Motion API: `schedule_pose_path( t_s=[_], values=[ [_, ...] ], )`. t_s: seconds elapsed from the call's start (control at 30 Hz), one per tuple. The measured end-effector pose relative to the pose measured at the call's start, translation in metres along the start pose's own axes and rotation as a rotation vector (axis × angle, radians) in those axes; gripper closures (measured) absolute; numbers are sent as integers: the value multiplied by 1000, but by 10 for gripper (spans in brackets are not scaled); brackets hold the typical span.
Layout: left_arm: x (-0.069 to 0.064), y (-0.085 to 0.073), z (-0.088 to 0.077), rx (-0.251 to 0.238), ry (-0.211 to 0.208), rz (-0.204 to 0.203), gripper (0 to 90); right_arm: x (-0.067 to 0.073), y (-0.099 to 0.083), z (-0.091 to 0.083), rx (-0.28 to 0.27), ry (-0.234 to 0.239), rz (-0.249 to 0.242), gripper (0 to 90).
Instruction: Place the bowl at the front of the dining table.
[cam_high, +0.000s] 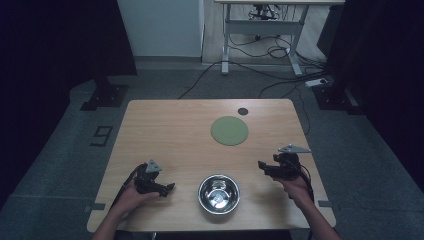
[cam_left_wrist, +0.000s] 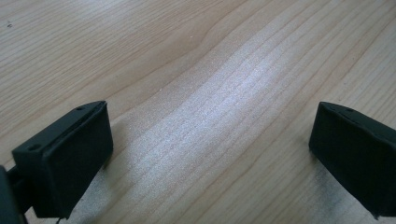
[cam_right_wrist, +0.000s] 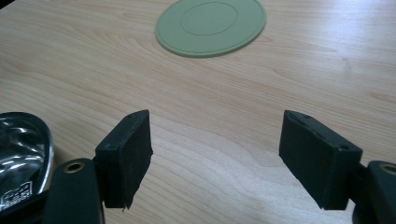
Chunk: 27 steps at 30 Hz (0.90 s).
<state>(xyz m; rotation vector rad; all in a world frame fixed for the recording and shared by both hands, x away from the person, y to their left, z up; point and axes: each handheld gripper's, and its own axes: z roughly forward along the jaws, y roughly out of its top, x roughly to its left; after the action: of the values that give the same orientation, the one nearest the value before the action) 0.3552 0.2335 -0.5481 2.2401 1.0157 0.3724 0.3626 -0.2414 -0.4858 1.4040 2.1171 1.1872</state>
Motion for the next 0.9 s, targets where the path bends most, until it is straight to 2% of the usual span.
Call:
schedule_pose_path(
  t_s=[0.53, 0.9],
  values=[
    [0, 0, 0, 0, 0, 0, 0, 18, 1, 5, 8, 45, -37, 273],
    [0, 0, 0, -1, 0, 0, 0, 36, 0, 13, 24, 74, -73, 277]
  ],
)
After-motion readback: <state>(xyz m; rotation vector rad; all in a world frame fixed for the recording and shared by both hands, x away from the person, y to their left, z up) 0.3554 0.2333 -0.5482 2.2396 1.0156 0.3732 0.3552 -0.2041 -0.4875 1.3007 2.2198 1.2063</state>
